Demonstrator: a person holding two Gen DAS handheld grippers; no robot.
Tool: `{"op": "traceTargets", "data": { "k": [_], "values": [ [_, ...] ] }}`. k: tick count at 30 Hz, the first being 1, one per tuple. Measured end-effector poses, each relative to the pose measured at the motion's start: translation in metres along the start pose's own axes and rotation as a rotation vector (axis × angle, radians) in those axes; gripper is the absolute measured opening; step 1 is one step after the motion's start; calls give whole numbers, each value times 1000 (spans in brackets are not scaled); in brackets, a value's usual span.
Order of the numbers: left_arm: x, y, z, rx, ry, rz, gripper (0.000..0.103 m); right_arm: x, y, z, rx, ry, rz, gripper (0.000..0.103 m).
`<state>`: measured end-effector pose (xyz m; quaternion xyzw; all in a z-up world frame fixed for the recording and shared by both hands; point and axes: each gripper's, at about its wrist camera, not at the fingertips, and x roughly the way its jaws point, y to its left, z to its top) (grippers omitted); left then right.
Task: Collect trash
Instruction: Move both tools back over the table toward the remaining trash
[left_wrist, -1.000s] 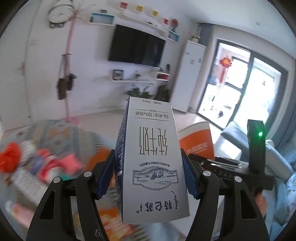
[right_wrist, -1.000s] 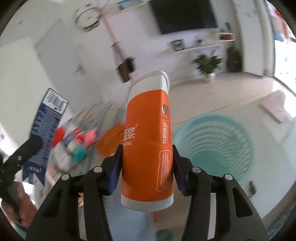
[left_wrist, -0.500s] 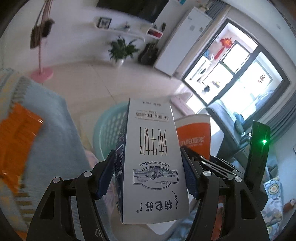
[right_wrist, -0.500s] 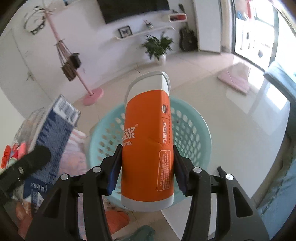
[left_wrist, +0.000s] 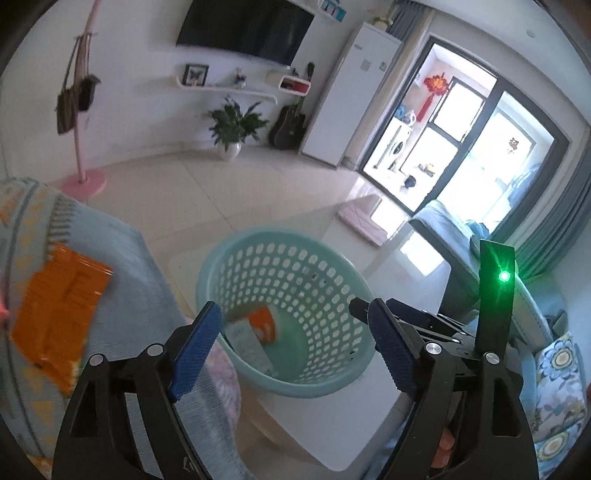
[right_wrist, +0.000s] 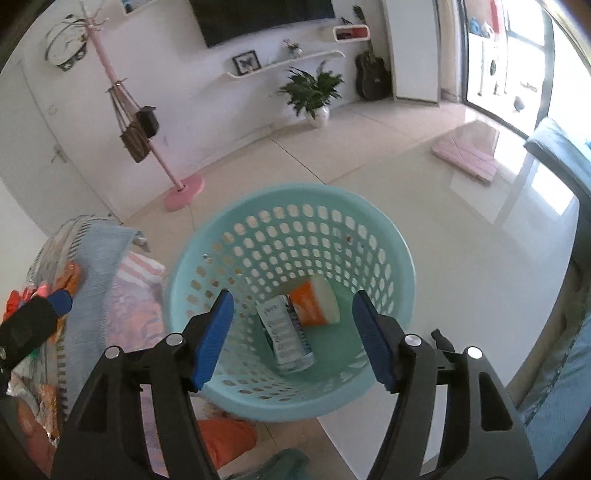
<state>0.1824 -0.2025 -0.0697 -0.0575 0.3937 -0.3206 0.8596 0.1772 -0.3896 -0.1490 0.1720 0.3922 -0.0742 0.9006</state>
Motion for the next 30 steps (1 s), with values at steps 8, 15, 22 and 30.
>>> {"op": "traceTargets", "data": {
  "k": [8, 15, 22, 30],
  "values": [
    [-78, 4, -10, 3, -139, 56, 79, -52, 50, 1, -83, -101, 83, 63],
    [-157, 32, -50, -32, -255, 273, 82, -88, 119, -30, -201, -156, 202, 63],
    [-208, 82, -110, -89, -213, 609, 82, -93, 201, -88, -387, -96, 344, 43],
    [-211, 103, -145, -67, -162, 786, 82, -76, 249, -130, -477, -3, 350, 43]
  ]
}}
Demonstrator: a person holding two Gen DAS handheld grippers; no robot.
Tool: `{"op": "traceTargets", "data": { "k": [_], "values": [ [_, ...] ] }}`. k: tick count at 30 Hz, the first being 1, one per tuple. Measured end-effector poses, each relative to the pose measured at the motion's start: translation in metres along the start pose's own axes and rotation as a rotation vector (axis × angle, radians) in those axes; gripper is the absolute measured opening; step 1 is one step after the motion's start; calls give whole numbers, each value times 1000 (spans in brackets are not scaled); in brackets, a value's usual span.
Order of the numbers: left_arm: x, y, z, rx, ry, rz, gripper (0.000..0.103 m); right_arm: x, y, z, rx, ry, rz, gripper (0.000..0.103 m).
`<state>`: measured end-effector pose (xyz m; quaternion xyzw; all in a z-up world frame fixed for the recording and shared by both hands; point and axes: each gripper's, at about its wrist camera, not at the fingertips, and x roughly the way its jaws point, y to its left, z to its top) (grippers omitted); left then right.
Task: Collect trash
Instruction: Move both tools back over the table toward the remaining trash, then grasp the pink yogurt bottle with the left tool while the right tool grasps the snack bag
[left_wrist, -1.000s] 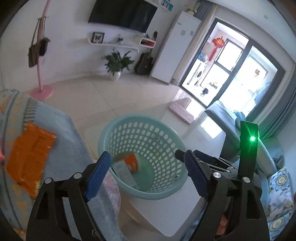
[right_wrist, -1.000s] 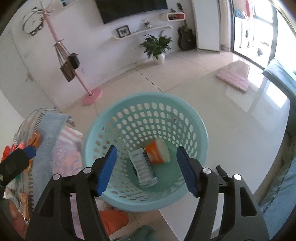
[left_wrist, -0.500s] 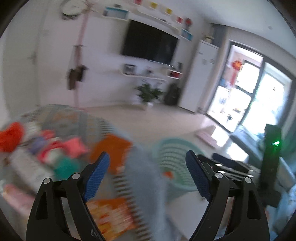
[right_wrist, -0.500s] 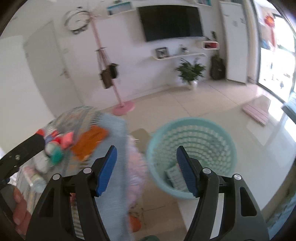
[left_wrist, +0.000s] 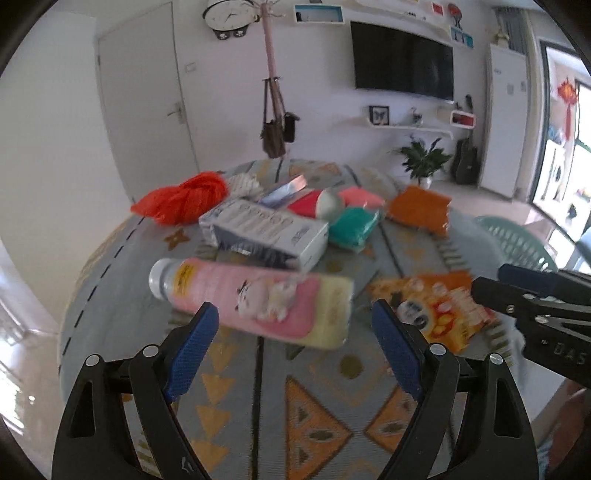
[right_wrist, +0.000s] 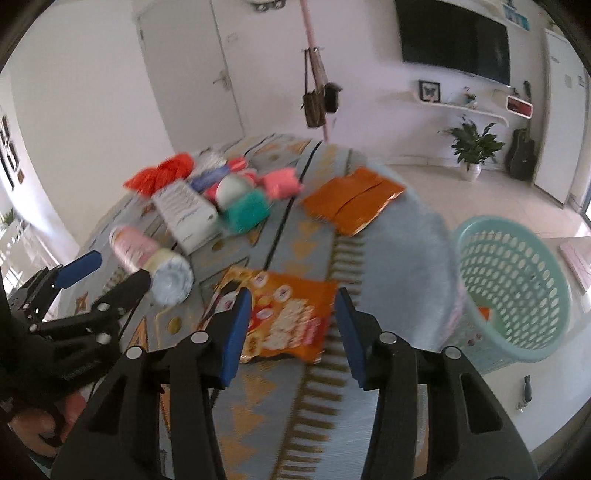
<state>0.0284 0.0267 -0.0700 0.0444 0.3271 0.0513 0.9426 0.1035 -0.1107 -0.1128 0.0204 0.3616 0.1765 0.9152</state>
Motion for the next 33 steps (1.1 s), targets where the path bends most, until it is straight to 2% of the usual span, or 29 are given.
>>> {"op": "traceTargets", "data": {
  "k": [3, 4, 7, 15, 17, 19, 22, 25, 27, 29, 31, 32, 33],
  "values": [
    [1, 1, -8, 42, 1, 56, 82, 9, 1, -5, 13, 27, 8, 43],
    [2, 5, -11, 42, 3, 50, 83, 10, 0, -6, 17, 32, 11, 43],
    [-3, 18, -17, 17, 17, 35, 82, 18, 2, -9, 23, 51, 11, 43],
    [-31, 70, -37, -52, 32, 100, 82, 23, 17, -9, -18, 54, 40, 43],
    [-36, 82, -39, -76, 35, 108, 78, 26, 19, -8, -24, 59, 42, 43],
    [-42, 94, -39, -109, 20, 48, 78, 27, 19, -8, -25, 62, 43, 43],
    [-46, 105, -36, -174, 14, -154, 81, 26, 18, -7, -20, 59, 45, 43],
    [-33, 115, -23, -285, 43, -246, 86, 25, 19, -5, -23, 52, 44, 43],
    [-12, 125, -11, -380, 88, -281, 86, 23, 18, -5, -33, 49, 37, 43],
    [9, 129, -3, -428, 129, -294, 86, 20, 17, -6, -44, 51, 29, 45],
    [32, 126, 5, -424, 180, -258, 82, 18, 14, -8, -54, 55, 21, 53],
    [43, 123, 8, -416, 211, -245, 75, 17, 13, -9, -60, 55, 22, 58],
    [50, 119, 8, -412, 235, -239, 72, 15, 14, -10, -68, 56, 21, 60]
  ]
}}
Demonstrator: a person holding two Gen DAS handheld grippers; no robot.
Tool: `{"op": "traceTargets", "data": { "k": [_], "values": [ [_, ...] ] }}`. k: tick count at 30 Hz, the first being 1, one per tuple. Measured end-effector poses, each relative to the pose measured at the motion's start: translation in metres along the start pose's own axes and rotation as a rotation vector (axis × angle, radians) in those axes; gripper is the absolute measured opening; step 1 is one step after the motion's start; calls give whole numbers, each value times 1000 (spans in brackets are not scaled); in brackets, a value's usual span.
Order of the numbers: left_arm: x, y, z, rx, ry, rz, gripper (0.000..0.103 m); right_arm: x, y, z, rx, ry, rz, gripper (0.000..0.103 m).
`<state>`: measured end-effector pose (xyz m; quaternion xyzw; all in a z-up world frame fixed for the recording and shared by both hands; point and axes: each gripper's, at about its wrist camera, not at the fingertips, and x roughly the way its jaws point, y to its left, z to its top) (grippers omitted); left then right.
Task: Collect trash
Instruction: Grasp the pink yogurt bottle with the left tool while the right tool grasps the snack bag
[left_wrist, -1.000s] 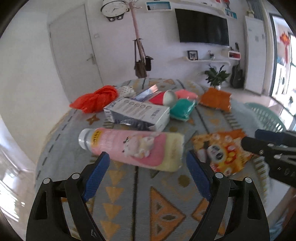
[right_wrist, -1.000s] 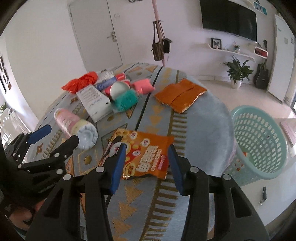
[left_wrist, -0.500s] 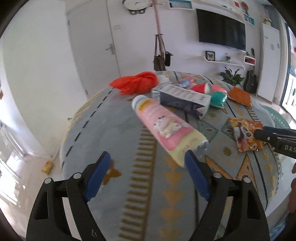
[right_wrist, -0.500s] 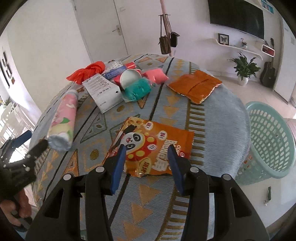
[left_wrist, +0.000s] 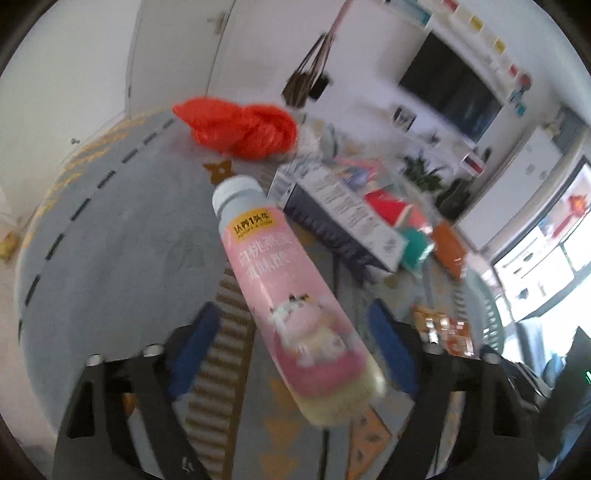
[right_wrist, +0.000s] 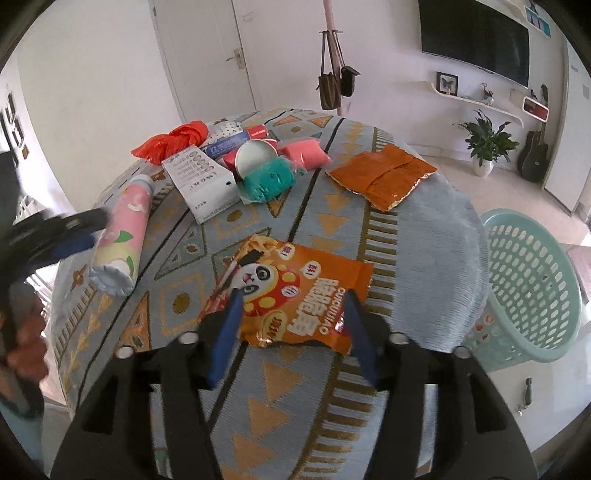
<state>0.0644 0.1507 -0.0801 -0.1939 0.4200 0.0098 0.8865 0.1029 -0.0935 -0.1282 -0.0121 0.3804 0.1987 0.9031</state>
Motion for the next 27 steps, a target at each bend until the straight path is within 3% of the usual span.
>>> {"op": "traceTargets", "data": {
  "k": [3, 11, 19, 27],
  "values": [
    [20, 1, 6, -16, 44, 11, 70, 0, 3, -4, -23, 5, -14, 66],
    [19, 1, 0, 1, 9, -18, 53, -2, 14, -11, -98, -1, -16, 74],
    [5, 4, -11, 24, -4, -47, 51, 22, 26, -17, -146, 35, -75, 75],
    [7, 2, -12, 50, 23, -28, 52, 31, 26, 7, -144, 39, -118, 76]
  ]
}}
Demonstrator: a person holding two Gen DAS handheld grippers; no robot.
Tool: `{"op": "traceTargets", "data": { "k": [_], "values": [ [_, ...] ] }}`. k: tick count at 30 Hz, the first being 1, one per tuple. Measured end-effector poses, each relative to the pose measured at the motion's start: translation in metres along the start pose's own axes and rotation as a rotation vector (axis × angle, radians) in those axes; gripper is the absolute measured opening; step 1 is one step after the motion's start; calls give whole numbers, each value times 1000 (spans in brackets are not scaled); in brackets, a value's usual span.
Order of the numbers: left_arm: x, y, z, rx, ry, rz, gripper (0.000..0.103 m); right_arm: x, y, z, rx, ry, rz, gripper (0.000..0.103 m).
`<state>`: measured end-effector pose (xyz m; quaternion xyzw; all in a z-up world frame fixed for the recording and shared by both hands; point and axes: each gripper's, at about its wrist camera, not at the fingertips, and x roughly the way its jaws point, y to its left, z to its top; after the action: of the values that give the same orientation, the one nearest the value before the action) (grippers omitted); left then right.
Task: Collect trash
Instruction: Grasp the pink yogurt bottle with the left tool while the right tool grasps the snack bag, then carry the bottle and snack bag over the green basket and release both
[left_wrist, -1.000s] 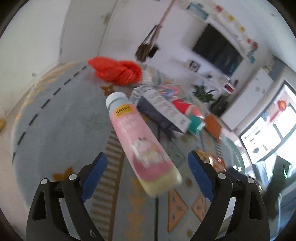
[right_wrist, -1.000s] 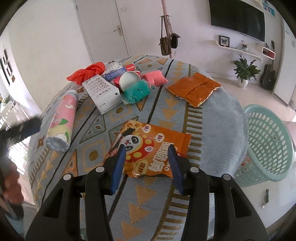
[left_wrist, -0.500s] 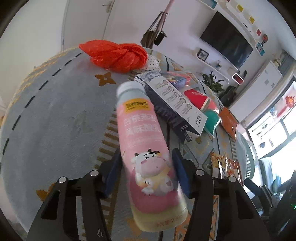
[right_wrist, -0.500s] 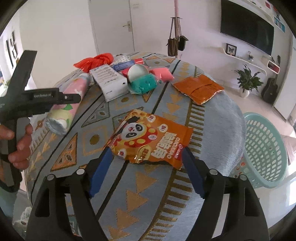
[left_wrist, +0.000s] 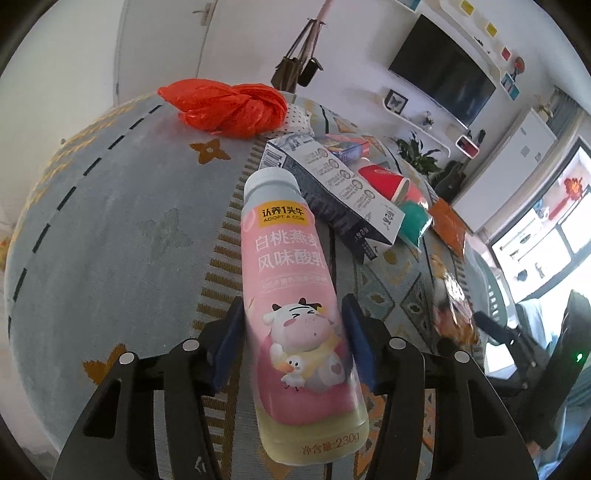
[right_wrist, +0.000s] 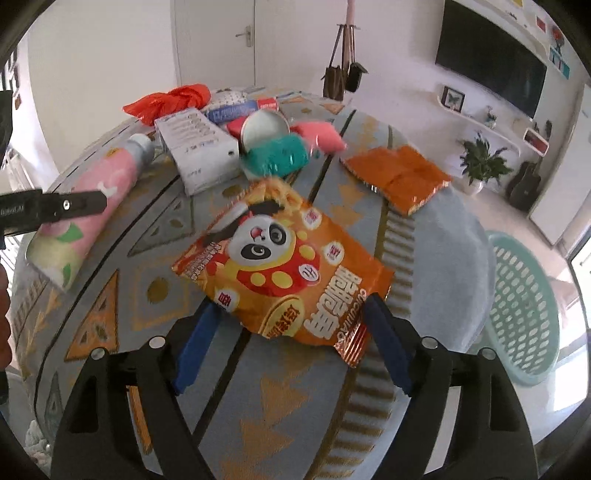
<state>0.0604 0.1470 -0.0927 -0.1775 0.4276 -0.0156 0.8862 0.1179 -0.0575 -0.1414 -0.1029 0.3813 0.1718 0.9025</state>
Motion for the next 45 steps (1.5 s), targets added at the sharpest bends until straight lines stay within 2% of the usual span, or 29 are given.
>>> {"op": "traceTargets", "data": {
  "k": [3, 7, 10, 11, 13, 15, 17, 20, 23, 30, 33, 40, 45],
  "values": [
    [0, -3, 4, 17, -4, 12, 53, 1, 2, 6, -23, -10, -12, 76],
    [9, -10, 9, 47, 12, 61, 62, 8, 5, 13, -43, -10, -18, 76],
    [16, -12, 7, 63, 17, 85, 55, 18, 8, 17, -52, 10, -7, 75],
    [16, -14, 6, 77, 13, 80, 50, 20, 8, 17, -50, 21, -7, 68],
    [13, -17, 4, 92, 3, 88, 50, 22, 5, 19, -21, 34, 35, 58],
    [10, -15, 1, 81, -8, 76, 49, 21, 1, 22, 18, 45, 84, 29],
    [1, -10, -2, 52, -32, 18, 48, 22, -3, 25, 28, 50, 78, 26],
    [-10, -10, -5, 52, -73, 0, 48, 19, -11, 26, 60, 45, 127, 23],
    [-22, -14, -7, 56, -112, -13, 48, 6, -19, 29, 85, 13, 129, 12],
    [-49, -41, 2, 111, -198, -54, 48, -31, -41, 40, 152, -87, 173, 8],
    [-55, -59, 11, 153, -223, -71, 48, -47, -50, 46, 164, -129, 166, 8],
    [-52, -124, 35, 245, -239, -157, 48, -77, -89, 51, 227, -243, 169, 8],
    [-34, -189, 46, 332, -234, -237, 48, -90, -132, 45, 299, -293, 141, 8]
  ]
}}
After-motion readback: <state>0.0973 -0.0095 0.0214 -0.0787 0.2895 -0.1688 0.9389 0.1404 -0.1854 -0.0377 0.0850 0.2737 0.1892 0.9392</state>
